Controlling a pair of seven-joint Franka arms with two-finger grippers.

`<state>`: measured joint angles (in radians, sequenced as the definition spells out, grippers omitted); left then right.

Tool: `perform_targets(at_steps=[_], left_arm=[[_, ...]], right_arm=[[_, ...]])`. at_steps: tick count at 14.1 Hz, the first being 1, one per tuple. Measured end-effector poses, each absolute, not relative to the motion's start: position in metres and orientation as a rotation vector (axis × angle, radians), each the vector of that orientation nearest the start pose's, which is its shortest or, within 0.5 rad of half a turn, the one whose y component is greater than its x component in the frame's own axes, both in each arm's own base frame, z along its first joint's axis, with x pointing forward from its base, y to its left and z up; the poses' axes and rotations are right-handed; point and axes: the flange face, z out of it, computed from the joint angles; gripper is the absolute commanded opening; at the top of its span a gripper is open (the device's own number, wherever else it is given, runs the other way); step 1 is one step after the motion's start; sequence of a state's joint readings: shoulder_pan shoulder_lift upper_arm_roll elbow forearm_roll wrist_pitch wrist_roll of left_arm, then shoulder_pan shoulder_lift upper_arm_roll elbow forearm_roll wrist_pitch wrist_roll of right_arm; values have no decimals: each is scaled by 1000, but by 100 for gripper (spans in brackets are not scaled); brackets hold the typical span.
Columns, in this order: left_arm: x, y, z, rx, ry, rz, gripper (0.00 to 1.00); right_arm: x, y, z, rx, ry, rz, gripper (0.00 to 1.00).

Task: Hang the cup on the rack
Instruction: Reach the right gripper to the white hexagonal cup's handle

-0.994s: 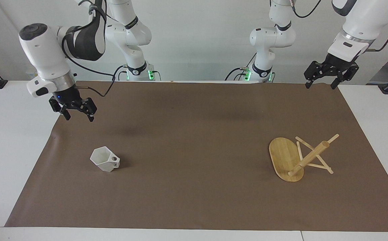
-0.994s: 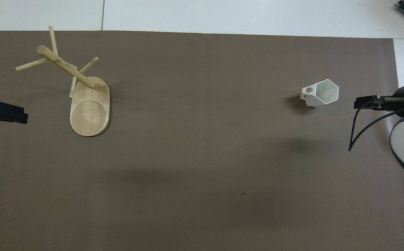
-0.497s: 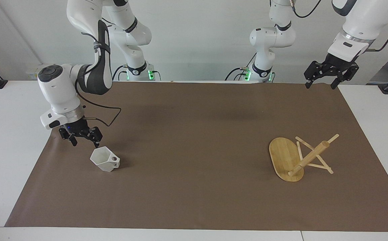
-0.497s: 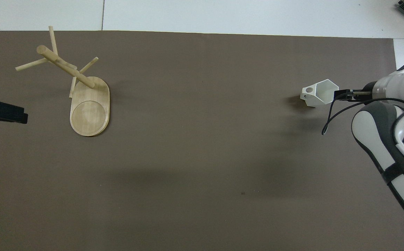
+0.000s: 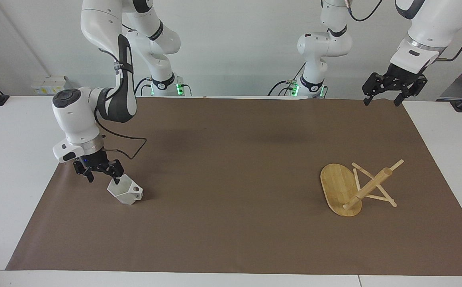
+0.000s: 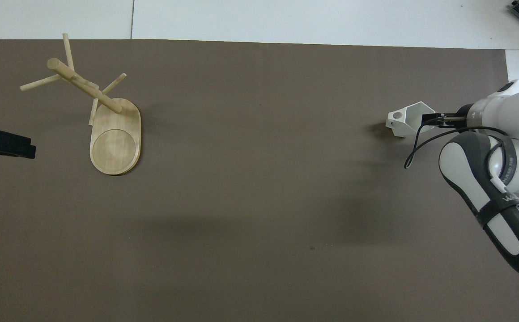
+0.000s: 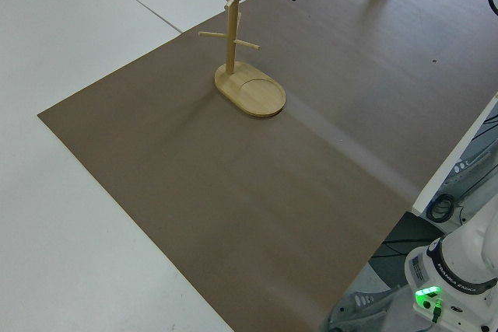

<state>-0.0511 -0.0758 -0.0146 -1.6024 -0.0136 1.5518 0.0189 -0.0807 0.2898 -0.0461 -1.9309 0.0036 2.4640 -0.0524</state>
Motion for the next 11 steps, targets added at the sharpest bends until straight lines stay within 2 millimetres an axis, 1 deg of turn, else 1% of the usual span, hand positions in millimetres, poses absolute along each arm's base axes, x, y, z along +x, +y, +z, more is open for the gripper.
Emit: perform_targets(at_steps=[1, 2, 3, 6, 8, 9, 11], left_arm=[[528, -37, 649, -3152, 134, -39, 100], [528, -37, 649, -3152, 134, -39, 100], [528, -37, 649, -3152, 134, -39, 100], [528, -37, 649, -3152, 134, -39, 100], [528, -37, 649, -3152, 134, -39, 100], [528, -37, 649, -3152, 134, -39, 100], [528, -37, 649, -3152, 134, -39, 100]], right_arm=[[633, -78, 356, -3148, 112, -386, 95], [634, -77, 352, -3148, 109, -386, 85], [634, -75, 350, -3147, 105, -385, 68], [635, -74, 350, -3146, 103, -387, 29], [635, -74, 351, -3145, 101, -389, 4], [636, -72, 352, -3145, 98, -391, 0], [636, -71, 352, -3143, 97, -395, 0]])
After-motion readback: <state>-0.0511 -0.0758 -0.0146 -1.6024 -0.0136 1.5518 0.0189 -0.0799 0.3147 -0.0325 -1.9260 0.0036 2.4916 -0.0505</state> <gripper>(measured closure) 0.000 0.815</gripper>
